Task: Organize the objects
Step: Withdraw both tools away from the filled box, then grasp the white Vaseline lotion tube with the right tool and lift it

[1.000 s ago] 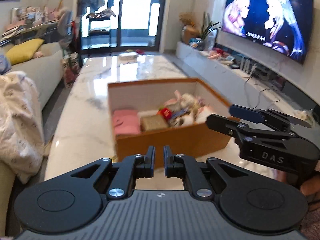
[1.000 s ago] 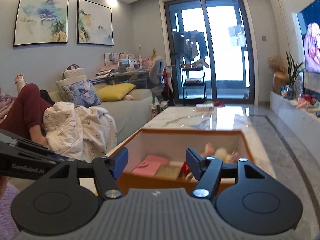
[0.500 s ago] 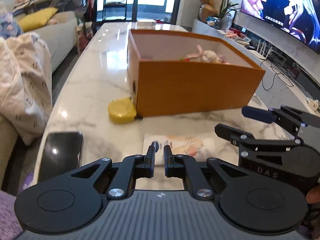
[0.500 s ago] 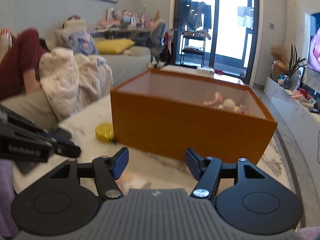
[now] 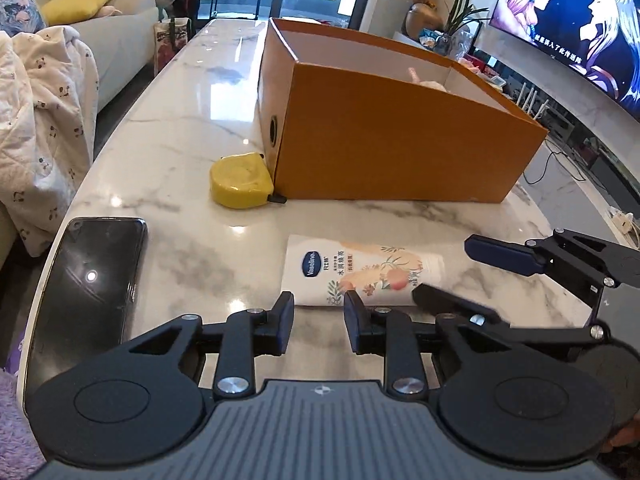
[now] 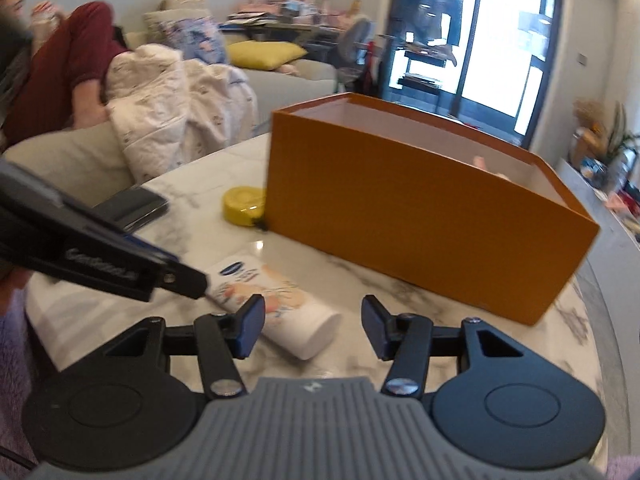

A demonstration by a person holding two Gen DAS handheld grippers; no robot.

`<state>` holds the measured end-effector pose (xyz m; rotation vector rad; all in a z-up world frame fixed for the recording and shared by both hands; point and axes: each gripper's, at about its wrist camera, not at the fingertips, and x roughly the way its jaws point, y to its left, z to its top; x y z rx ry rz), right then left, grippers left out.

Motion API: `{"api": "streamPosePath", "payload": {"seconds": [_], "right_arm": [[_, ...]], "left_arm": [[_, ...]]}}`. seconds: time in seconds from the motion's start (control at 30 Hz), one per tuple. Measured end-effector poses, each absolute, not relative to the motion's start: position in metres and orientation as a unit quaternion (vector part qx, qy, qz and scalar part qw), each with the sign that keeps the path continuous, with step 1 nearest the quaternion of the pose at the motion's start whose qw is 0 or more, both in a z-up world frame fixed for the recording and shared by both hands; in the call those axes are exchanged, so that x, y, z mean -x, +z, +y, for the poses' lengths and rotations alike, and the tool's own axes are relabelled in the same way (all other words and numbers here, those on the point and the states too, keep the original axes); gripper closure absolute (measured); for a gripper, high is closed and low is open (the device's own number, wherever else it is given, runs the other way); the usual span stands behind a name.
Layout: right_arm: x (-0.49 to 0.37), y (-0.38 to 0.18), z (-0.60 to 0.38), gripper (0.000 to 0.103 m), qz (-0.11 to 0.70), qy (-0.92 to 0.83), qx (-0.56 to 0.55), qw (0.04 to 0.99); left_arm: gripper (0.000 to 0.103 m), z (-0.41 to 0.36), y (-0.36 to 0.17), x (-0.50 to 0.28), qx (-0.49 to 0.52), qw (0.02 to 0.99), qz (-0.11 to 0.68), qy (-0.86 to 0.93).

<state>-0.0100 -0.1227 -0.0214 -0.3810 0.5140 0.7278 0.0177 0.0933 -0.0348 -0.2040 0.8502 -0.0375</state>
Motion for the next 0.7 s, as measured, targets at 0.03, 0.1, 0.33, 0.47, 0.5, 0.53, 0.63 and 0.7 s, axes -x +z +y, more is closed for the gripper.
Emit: {"api": "streamPosePath", "payload": {"seconds": [0.03,0.1,0.33,0.47,0.5,0.53,0.63,0.7], "right_arm": [[0.011,-0.023,-0.120,0.048,0.244,0.356,0.191,0.881],[0.014,-0.026,-0.115,0.048,0.238,0.365,0.209,0.876],[0.014,-0.031,-0.088,0.048,0.218,0.395,0.279,0.847],[0.009,-0.033,-0.075,0.048,0.236,0.411,0.311,0.824],[0.008,-0.033,-0.072,0.048,0.237,0.410,0.318,0.821],[0.006,-0.034,-0.070,0.048,0.239,0.409,0.323,0.819],[-0.001,-0.038,-0.064,0.045,0.253,0.402,0.337,0.813],[-0.006,-0.038,-0.061,0.046,0.262,0.400,0.334,0.813]], "left_arm": [[0.073,0.094,-0.035,-0.018,0.097,0.905,0.414,-0.012],[0.073,0.095,-0.036,-0.019,0.094,0.906,0.414,-0.005],[0.073,0.101,-0.038,-0.023,0.096,0.904,0.416,0.011],[0.073,0.106,-0.037,-0.026,0.097,0.905,0.413,0.012],[0.073,0.107,-0.038,-0.027,0.098,0.905,0.413,0.012],[0.073,0.108,-0.038,-0.028,0.100,0.906,0.412,0.013],[0.073,0.110,-0.038,-0.029,0.105,0.906,0.411,0.017],[0.073,0.111,-0.037,-0.029,0.108,0.906,0.409,0.018]]}}
